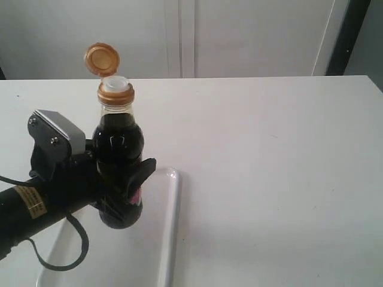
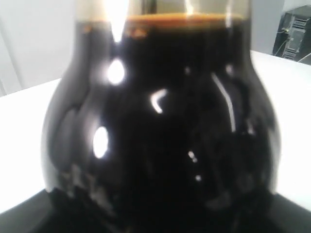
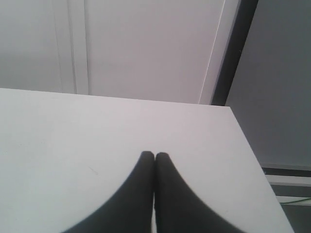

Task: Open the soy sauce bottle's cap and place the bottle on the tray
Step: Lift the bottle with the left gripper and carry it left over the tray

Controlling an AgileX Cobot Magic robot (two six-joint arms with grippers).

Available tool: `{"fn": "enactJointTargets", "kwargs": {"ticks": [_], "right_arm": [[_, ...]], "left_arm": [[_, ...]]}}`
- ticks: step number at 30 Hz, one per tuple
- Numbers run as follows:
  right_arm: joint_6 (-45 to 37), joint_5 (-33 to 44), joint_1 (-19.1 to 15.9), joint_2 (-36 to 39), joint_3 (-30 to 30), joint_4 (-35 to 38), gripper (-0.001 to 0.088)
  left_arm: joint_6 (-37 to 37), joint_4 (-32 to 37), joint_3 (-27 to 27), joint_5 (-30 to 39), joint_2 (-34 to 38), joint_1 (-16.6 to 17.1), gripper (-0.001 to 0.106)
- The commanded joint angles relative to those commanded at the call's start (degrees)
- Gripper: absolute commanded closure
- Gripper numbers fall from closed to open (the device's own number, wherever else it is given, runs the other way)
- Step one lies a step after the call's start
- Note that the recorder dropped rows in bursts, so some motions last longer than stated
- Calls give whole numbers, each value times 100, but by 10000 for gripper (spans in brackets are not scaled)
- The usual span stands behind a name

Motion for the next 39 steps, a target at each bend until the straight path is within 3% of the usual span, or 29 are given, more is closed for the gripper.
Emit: {"fn": "enactJointTargets", "kwargs": {"ticks": [7,15,39], "right_arm": [[0,0,0,0,0,0,868],[27,0,0,0,0,0,868],[27,0,0,0,0,0,868]], "left_arm": [[178,-883,145,0,0,0,1053],[402,-1170,62,0,12,0,1053],[480,-1215,-826,0,1197,0,1053]]}}
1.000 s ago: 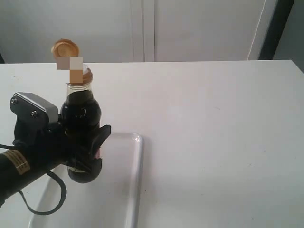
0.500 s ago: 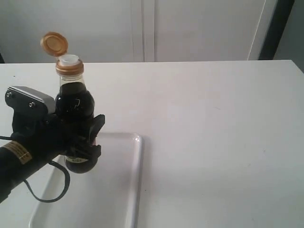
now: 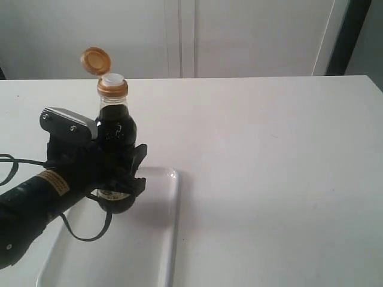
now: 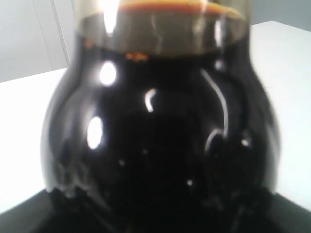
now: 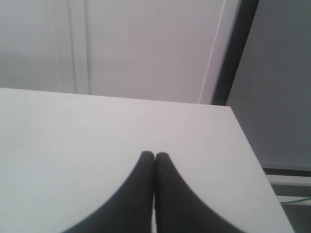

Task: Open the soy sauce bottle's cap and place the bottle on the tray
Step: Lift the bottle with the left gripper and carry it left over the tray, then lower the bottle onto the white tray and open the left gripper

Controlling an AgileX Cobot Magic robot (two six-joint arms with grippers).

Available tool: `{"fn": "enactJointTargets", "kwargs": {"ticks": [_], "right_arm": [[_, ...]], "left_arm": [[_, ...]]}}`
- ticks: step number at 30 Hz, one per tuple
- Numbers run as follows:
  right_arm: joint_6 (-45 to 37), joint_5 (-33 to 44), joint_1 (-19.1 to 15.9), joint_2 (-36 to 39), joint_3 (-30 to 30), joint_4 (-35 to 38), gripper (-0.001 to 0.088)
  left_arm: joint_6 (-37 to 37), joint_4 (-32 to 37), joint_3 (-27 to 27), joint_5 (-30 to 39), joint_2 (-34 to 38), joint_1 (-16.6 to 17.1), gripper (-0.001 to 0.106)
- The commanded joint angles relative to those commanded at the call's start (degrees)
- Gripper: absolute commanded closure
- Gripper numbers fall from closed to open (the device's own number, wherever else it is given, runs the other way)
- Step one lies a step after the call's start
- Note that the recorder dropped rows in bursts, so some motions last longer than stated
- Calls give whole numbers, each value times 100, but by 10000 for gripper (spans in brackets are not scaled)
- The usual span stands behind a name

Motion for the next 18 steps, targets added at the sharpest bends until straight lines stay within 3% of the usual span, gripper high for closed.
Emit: {"fn": "enactJointTargets", "kwargs": {"ticks": [14,18], "right_arm": [[-3,-55,0,0,61,0,868],[-3,-87,0,0,61,0,868]], "left_arm": [[113,-40,7,0,427,0,1053],[-51,-102,271,0,427,0,1053]]}}
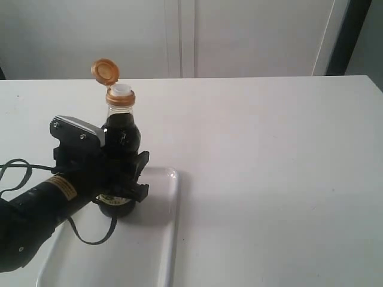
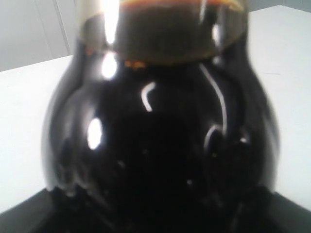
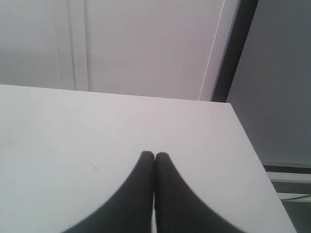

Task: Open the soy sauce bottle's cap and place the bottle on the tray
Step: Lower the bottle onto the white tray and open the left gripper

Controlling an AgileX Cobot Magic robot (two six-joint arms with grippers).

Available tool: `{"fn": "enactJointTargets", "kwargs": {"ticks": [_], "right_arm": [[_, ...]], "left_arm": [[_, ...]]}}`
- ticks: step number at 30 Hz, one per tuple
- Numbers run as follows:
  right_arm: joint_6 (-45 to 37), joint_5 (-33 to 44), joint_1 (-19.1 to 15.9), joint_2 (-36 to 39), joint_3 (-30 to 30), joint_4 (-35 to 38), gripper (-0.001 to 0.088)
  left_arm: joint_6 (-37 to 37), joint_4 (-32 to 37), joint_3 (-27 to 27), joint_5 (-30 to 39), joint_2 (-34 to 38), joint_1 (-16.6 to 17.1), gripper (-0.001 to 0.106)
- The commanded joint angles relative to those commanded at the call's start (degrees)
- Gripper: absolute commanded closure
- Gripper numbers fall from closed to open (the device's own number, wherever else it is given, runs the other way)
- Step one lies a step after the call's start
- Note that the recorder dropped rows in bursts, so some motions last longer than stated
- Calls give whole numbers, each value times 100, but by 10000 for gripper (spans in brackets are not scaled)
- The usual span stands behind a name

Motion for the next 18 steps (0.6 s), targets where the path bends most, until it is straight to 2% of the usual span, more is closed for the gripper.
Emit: {"fn": "enactJointTargets", "kwargs": {"ticks": [2,4,6,10,12,18], "right_arm": [[0,-33,0,0,0,0,868],[0,-59,0,0,0,0,868],[0,-59,0,0,0,0,868],[0,-58,0,0,0,-11,868],[0,-72,0,0,0,-11,868],[0,-72,0,0,0,-11,868]], "left_arm": [[0,-161,231,0,-22,0,1038],[0,-161,406,0,-22,0,902],[0,-161,570,0,-22,0,670],[-158,-161,717,0,-22,0,388],[-209,-161,789,0,-22,0,288],[-254,-161,924,0,-22,0,148]]}}
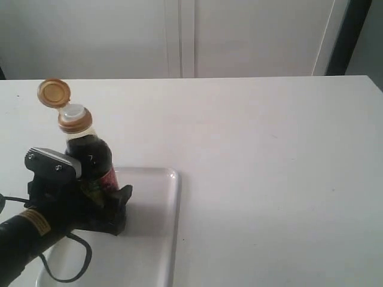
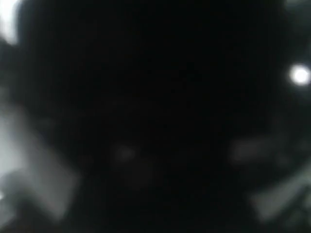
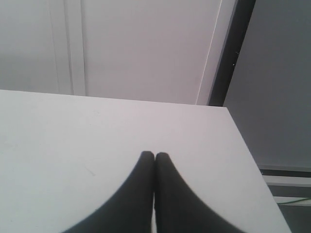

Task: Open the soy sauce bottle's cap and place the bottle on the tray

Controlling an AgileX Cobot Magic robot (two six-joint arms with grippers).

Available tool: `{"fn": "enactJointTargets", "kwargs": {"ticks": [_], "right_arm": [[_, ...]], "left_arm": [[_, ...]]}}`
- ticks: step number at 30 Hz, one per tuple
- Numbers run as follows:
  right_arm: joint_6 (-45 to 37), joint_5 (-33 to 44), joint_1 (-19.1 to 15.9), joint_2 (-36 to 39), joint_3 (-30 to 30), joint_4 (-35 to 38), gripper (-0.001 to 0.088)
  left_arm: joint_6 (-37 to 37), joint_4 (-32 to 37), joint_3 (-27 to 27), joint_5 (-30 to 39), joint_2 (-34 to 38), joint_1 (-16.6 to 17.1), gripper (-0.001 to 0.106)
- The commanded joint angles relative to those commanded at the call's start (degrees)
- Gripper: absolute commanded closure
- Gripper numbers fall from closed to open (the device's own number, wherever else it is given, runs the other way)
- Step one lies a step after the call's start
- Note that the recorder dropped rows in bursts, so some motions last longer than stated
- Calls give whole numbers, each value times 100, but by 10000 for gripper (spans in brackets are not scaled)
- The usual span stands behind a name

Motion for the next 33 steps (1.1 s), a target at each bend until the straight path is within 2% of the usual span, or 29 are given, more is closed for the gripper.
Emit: {"fn": "enactJointTargets", "kwargs": {"ticks": [3,7,12,17,20,22,25,32,33], "right_arm": [[0,-23,0,0,0,0,868],[0,-50,0,0,0,0,868],[0,-50,0,0,0,0,868],[0,-59,0,0,0,0,868],[0,-59,0,0,0,0,868],[0,-59,0,0,0,0,868],[0,-59,0,0,0,0,868],[0,-59,0,0,0,0,868],[0,-59,0,0,0,0,868]], "left_arm": [[-108,36,129,0,-38,0,117],[-245,66,550,0,-635,0,117],[-489,261,836,0,-886,0,117],[-847,788,1065,0,-1066,0,119],[-1116,1296,1141,0,-1183,0,167],[-1116,1711,1172,0,-1273,0,251],[-1380,2254,1212,0,-1421,0,451],[-1724,3429,1206,0,-1809,0,1039],[-1724,3547,1206,0,-1862,0,1053]]}}
